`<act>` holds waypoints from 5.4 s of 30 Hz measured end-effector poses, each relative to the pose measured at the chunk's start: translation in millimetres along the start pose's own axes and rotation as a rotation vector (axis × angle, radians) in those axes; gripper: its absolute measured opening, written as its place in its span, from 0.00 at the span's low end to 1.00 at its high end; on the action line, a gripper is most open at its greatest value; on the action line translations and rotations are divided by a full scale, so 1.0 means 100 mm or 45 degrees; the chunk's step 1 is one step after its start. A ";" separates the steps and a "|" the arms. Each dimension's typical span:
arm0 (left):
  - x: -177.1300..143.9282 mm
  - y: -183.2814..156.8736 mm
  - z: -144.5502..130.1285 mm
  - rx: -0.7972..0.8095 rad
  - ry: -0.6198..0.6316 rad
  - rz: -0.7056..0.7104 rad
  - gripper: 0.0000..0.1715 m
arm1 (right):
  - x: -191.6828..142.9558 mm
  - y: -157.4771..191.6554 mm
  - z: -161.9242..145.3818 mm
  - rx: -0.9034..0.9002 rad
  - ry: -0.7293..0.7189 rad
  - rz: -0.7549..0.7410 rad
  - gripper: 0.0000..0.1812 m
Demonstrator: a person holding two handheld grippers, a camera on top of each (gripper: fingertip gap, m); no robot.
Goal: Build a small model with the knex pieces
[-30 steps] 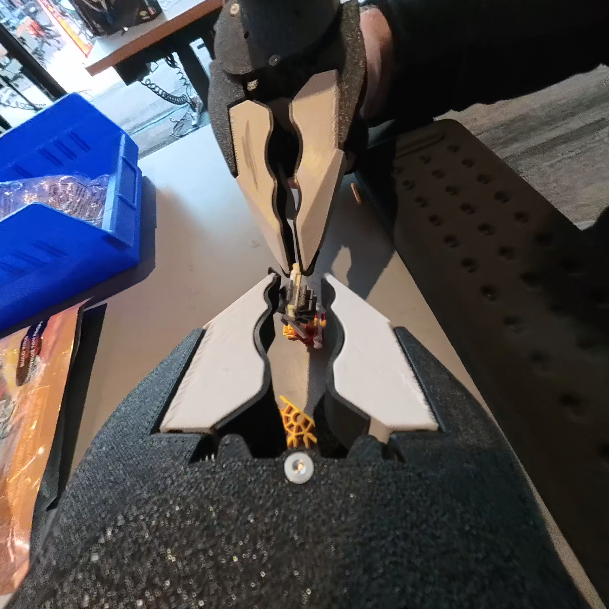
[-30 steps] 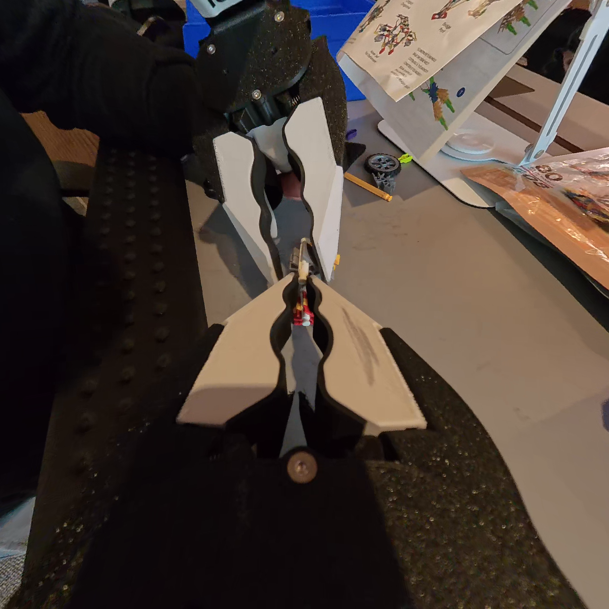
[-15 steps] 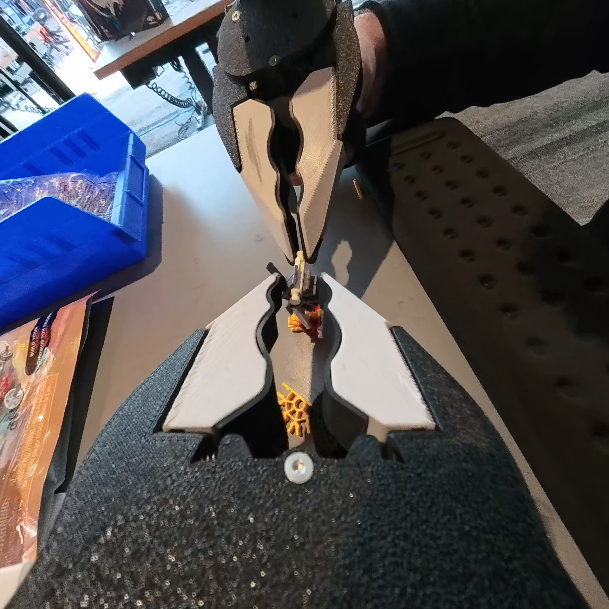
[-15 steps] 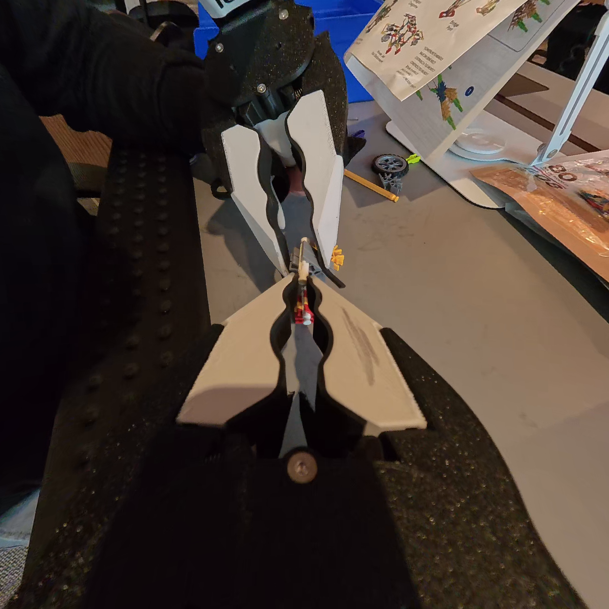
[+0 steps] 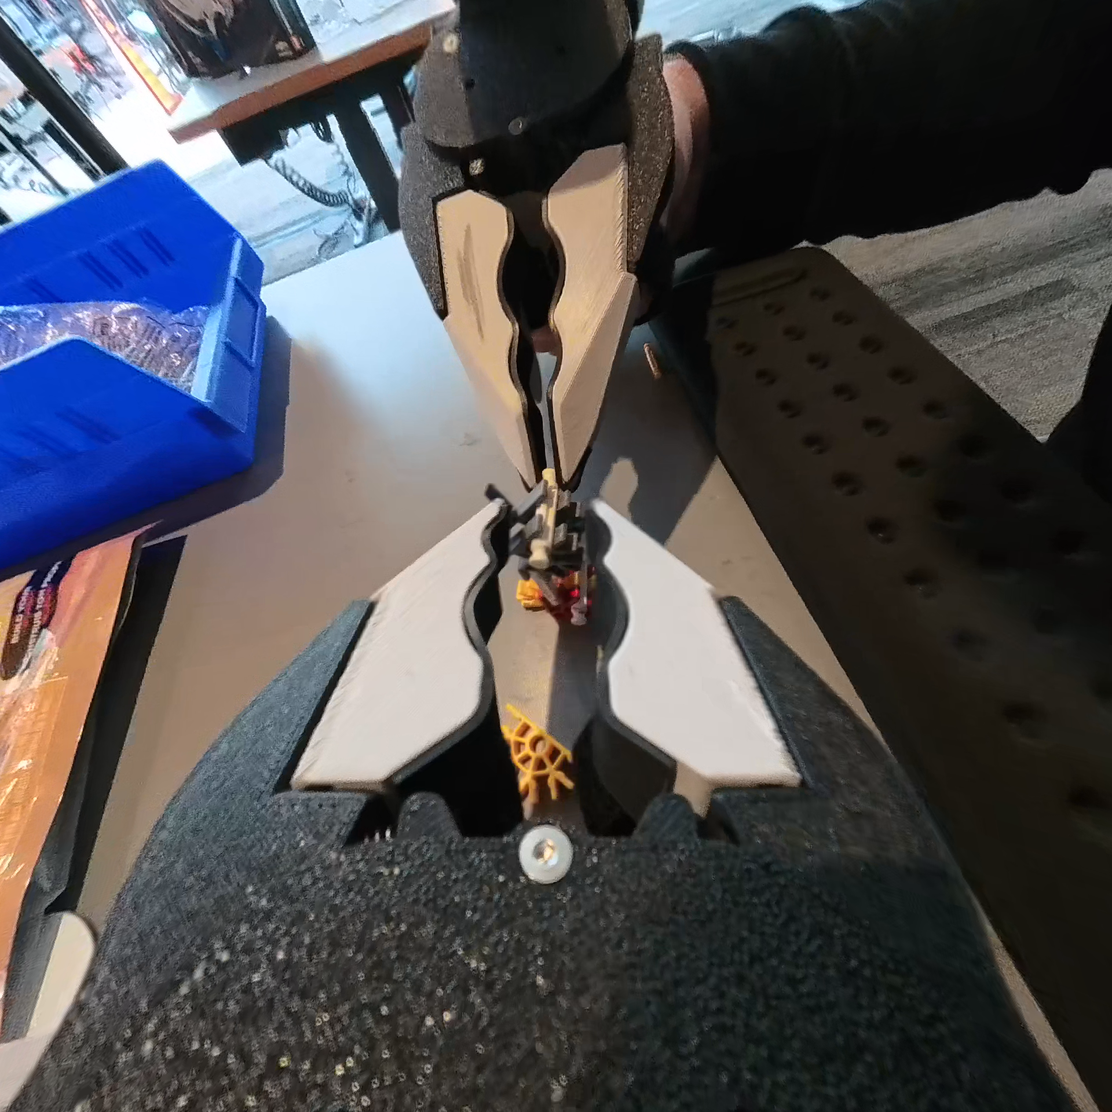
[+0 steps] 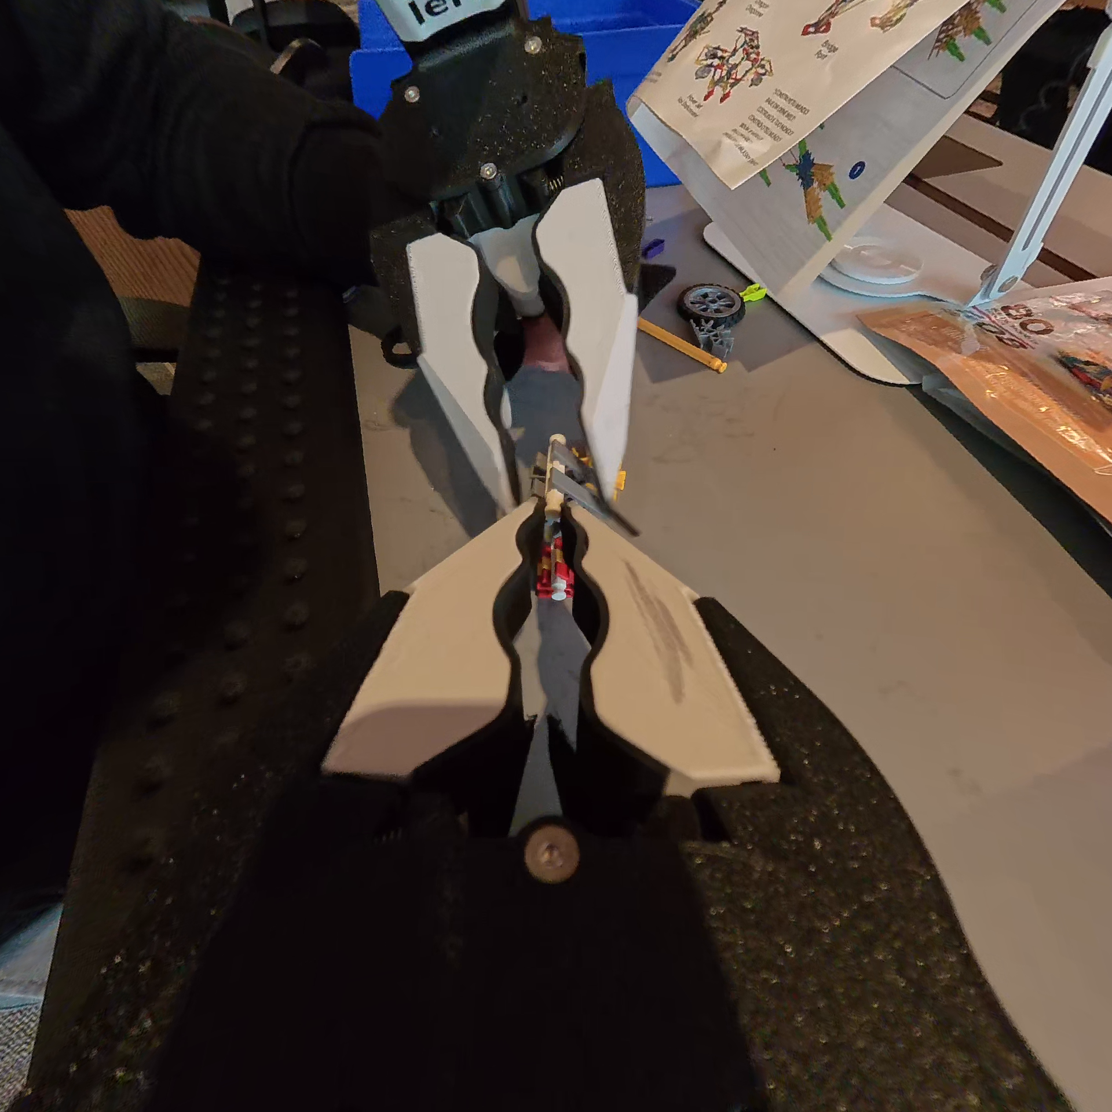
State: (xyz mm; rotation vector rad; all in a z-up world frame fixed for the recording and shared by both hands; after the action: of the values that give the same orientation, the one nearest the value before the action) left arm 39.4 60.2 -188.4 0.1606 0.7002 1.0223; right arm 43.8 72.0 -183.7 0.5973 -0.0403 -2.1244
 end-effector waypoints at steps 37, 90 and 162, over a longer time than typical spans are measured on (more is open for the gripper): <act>-0.10 0.00 -0.04 0.017 0.105 0.042 0.10 | 0.05 0.00 0.03 -0.150 0.017 -0.072 0.12; -0.07 0.06 -0.05 0.013 0.102 -0.029 0.10 | -0.08 -0.11 0.14 -0.022 -0.138 0.056 0.06; -1.47 -0.46 -0.60 -0.186 0.416 0.375 0.23 | 0.36 -0.71 0.18 0.060 0.259 -0.391 0.17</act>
State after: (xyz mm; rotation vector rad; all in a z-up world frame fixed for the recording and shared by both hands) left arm -12.1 -96.9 -187.3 -0.0342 0.9121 1.3960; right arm -35.5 82.1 -199.9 0.8921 0.1228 -2.3501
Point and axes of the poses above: each gripper's, where its closed fingertips meet, x out along the fingers, z out of its top, y = z × x across the jaws, the point moved 1 cm from there along -x, back along the fingers, and after that the axes turned 14 degrees about x, right-handed, at the moved point
